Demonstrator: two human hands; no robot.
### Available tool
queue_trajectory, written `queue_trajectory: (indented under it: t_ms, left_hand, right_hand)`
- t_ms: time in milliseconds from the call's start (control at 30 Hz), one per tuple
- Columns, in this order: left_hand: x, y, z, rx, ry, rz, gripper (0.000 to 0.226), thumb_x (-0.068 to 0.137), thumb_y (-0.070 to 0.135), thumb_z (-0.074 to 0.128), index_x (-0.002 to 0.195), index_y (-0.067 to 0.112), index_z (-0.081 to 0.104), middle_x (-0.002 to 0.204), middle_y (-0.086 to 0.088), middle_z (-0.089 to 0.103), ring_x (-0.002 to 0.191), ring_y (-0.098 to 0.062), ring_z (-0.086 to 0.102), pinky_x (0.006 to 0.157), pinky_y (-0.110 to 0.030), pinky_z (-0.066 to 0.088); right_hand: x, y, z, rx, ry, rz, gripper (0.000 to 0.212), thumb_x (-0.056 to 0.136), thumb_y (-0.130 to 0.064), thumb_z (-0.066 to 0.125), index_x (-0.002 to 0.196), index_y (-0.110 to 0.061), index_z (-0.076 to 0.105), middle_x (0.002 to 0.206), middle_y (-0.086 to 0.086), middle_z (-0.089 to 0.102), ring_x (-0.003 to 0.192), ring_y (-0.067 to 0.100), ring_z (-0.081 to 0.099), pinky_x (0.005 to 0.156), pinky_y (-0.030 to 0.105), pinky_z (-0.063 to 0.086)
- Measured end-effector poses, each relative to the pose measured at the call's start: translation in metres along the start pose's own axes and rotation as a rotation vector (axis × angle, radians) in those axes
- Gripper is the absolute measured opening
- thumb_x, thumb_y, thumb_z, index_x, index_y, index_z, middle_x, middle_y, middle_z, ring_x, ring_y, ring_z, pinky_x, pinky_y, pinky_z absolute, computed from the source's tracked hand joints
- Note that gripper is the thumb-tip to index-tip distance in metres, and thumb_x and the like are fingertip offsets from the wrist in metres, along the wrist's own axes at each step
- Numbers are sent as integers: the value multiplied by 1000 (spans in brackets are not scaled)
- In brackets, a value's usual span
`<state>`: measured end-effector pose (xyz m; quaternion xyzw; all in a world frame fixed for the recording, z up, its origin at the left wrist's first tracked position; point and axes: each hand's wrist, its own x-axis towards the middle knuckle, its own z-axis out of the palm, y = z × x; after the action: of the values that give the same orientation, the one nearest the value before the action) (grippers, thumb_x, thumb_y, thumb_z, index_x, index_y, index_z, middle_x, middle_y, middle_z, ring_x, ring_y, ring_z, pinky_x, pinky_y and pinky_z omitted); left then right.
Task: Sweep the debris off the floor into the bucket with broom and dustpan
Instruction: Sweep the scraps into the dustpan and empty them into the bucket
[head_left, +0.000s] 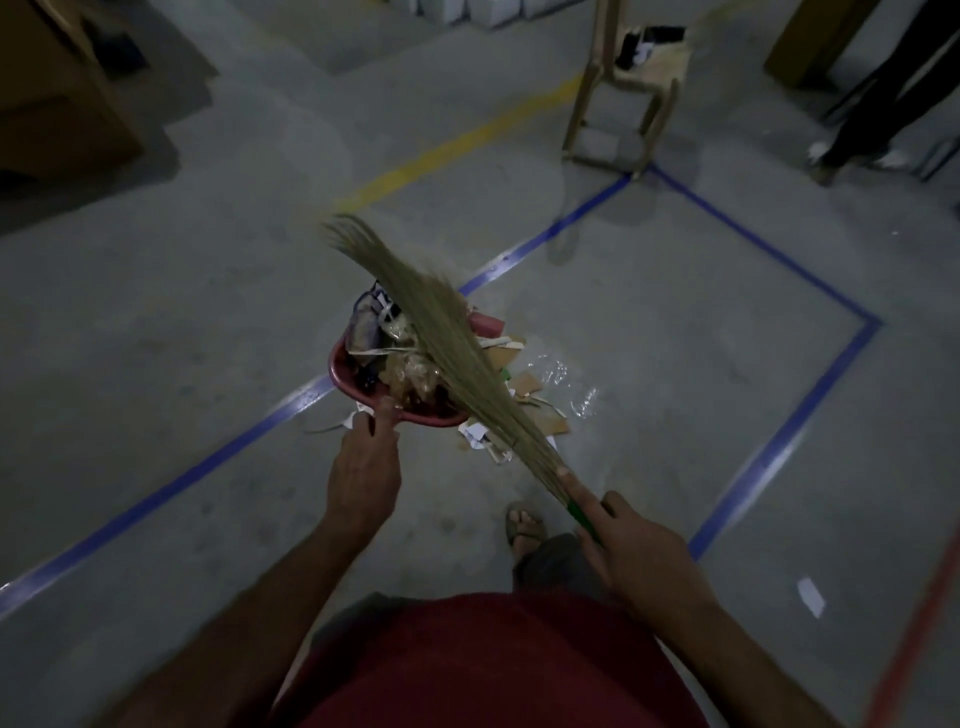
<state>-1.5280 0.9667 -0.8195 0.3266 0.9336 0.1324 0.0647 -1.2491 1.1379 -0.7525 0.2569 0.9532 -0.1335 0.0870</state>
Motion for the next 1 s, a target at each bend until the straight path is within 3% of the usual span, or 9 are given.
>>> queue_trajectory:
  t_ms: [100,267,433,533,600,667,767,933,1000]
  left_hand:
    - [-25,-15,-15,-34,-14,56,58,99,13,53,152,19,30,103,-14,50,83,-31,54,60,-35,37]
    - [-55,-20,-31,-62,-47,197,57,98,9,53,150,19,31,105,-16,50,88,-33,55,62,-37,44]
    - [-89,16,-39,-52,-105,363,53,99,11,51,148,18,32,106,-17,52,88,-33,55,62,-44,51]
    - [-110,48,-36,-42,-155,466,47,98,12,50,143,21,36,101,-13,50,84,-30,54,60,-42,49]
    - [-128,72,-31,-42,-180,533,45,99,14,50,141,22,37,102,-12,49,84,-31,54,59,-42,47]
    - [-145,100,-23,-38,-207,589,46,99,15,49,142,25,36,107,-12,49,88,-32,54,62,-45,50]
    - [-177,149,-7,-45,-221,697,45,99,15,50,141,26,38,105,-11,50,86,-30,53,60,-43,49]
    - [-245,252,29,-57,-279,887,43,98,14,54,137,24,40,92,-7,44,76,-26,48,56,-41,46]
    - [-275,295,49,-47,-294,952,42,99,16,55,137,23,41,92,-8,45,75,-27,48,55,-39,43]
  right_hand:
    - [-38,-35,8,-10,7,52,76,96,-44,49,157,-39,3,89,-4,49,47,10,43,37,21,39]
    - [-104,-70,19,-39,72,149,76,92,-39,55,158,-31,18,85,-1,52,48,6,31,38,15,18]
    - [-184,-77,23,20,113,277,75,88,-36,56,157,-28,27,88,0,55,48,5,30,41,19,23]
    - [-233,-67,24,-18,145,346,66,93,-39,47,155,-26,31,79,-4,51,49,4,25,44,13,12]
    - [-267,-56,31,6,177,408,68,91,-31,61,154,-25,35,74,-4,48,47,4,25,43,13,5]
    - [-303,-43,38,51,164,499,73,91,-31,61,156,-30,28,76,-4,46,47,6,33,39,14,20]
    - [-359,-19,53,91,152,609,73,95,-36,52,158,-35,15,82,-3,47,54,12,43,44,30,44]
    - [-458,24,75,136,196,816,74,86,-37,58,154,-36,29,78,-5,52,43,11,41,37,25,27]
    - [-503,40,87,158,211,892,73,87,-36,52,155,-38,26,78,-4,50,43,15,40,35,27,32]
